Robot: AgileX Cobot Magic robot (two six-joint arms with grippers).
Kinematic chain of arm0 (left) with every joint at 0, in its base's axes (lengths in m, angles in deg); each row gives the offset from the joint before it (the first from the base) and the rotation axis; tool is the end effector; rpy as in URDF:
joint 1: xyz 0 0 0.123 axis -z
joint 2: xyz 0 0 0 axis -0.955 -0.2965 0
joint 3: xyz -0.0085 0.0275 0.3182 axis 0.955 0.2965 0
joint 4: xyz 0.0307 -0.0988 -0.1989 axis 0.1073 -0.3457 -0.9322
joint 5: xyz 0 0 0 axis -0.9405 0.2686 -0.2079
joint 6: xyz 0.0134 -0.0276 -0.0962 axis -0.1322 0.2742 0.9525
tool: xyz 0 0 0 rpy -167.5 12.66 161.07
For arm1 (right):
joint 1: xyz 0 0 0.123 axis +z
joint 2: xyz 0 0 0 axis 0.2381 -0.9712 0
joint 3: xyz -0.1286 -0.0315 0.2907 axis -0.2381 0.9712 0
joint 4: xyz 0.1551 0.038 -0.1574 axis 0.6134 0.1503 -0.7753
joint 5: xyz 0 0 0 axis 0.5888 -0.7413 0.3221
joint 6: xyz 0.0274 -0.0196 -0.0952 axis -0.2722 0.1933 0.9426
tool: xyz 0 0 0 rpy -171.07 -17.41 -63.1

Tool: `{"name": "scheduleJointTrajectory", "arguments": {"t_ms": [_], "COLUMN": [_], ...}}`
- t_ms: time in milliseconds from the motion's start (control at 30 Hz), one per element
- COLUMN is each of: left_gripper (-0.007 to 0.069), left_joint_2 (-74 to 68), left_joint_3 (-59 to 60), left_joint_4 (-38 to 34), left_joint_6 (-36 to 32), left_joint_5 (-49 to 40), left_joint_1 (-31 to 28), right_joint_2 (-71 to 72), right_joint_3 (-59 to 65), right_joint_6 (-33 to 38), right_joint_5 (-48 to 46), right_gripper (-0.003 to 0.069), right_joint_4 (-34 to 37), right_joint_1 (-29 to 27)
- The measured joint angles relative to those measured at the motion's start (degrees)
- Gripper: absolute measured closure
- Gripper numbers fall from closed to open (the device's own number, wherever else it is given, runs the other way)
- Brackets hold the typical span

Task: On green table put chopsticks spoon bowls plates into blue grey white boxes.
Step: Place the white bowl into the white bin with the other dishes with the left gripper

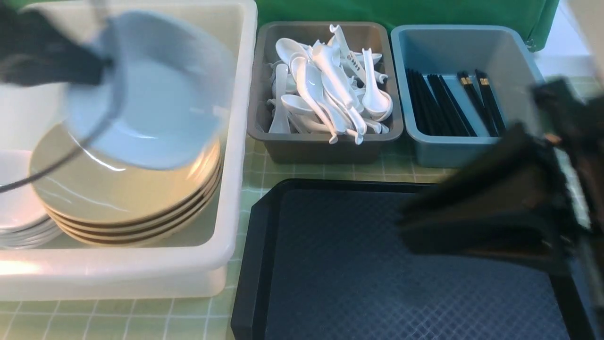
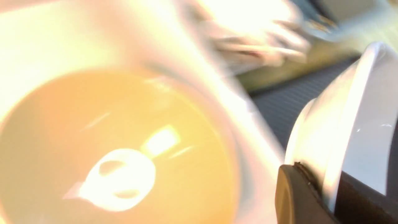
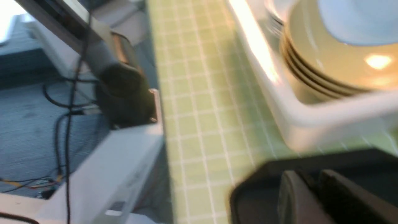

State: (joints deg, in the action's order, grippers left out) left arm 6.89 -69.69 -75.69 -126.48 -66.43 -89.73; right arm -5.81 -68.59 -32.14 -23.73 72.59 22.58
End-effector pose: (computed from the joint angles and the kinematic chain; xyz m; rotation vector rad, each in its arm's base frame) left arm 0.2029 -0.0030 0.4226 0.3732 2.3284 -0.5202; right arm 0.1144 0.1516 0.4490 -1.2763 1.7281 0.7873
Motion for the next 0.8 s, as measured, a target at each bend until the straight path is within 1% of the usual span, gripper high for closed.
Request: {"name": "scheduleJointTrajectory", "arguments": {"t_ms": [33, 100, 133, 167, 200, 300, 333, 367, 400, 433, 533, 600, 700, 800], "left_gripper": [0.0609, 0.0609, 0.0609, 0.0609, 0.0609, 0.0609, 0.0609, 0.0609, 0.0609, 0.0609, 0.0609, 0.0609, 0.0609, 0.0609], "left_joint_2": [0.22, 0.22, 0.01, 0.01, -0.07, -0.11, -0.06, -0.06, -0.06, -0.26, -1.23, -2.13, -3.37, -4.85], "left_joint_3": [1.9, 3.58, 5.38, 5.72, 6.74, 8.16, 8.93, 9.43, 9.63, 10.16, 10.42, 10.86, 11.63, 13.14], "left_joint_4": [-2.58, -5.27, -8.09, -8.62, -9.84, -10.27, -9.35, -8.06, -7.36, -3.96, 5.53, 9.58, 13.48, 14.64], "left_joint_6": [0.95, 2.28, 4.78, 5.06, 7.06, 10.63, 13.57, 15.63, 16.07, 19.37, 24.32, 27.52, 30.12, 30.81], "left_joint_5": [0.57, 1.43, 2.87, 3.31, 4.94, 8.61, 11.43, 13.72, 14.64, 18.05, 20.62, 21.58, 22.25, 22.99], "left_joint_1": [-5.54, -9.73, -14.46, -15.5, -18.7, -22.84, -24.53, -25.49, -25.64, -26.59, -27.12, -27.12, -27.01, -26.16], "right_joint_2": [-2.58, -5.05, -7.94, -8.57, -10.79, -13.03, -14.04, -14.6, -14.75, -15.36, -15.85, -15.85, -15.85, -15.85], "right_joint_3": [-2.47, -4.39, -7.66, -8.0, -10.52, -13.4, -14.33, -14.61, -14.61, -14.73, -14.78, -14.78, -14.89, -14.89], "right_joint_6": [0.23, 0.29, 0.29, 0.2, -0.47, -1.79, -2.12, -2.23, -2.23, -2.33, -2.86, -3.1, -3.12, -3.12], "right_joint_5": [-0.26, -0.47, -0.75, -0.74, -0.94, -1.0, -1.14, -1.28, -1.37, -1.81, -2.2, -2.26, -2.57, -2.7], "right_gripper": [0.0558, 0.0558, 0.0558, 0.0558, 0.0558, 0.0558, 0.0558, 0.0558, 0.0558, 0.0558, 0.0558, 0.0558, 0.0558, 0.0558], "right_joint_4": [0.25, 0.04, -1.07, -1.48, -3.27, -5.05, -5.3, -5.4, -5.45, -5.7, -6.18, -6.18, -6.18, -6.18], "right_joint_1": [2.14, 4.61, 7.94, 8.74, 11.2, 14.11, 14.99, 15.38, 15.44, 15.67, 15.67, 15.67, 15.67, 15.67]}}
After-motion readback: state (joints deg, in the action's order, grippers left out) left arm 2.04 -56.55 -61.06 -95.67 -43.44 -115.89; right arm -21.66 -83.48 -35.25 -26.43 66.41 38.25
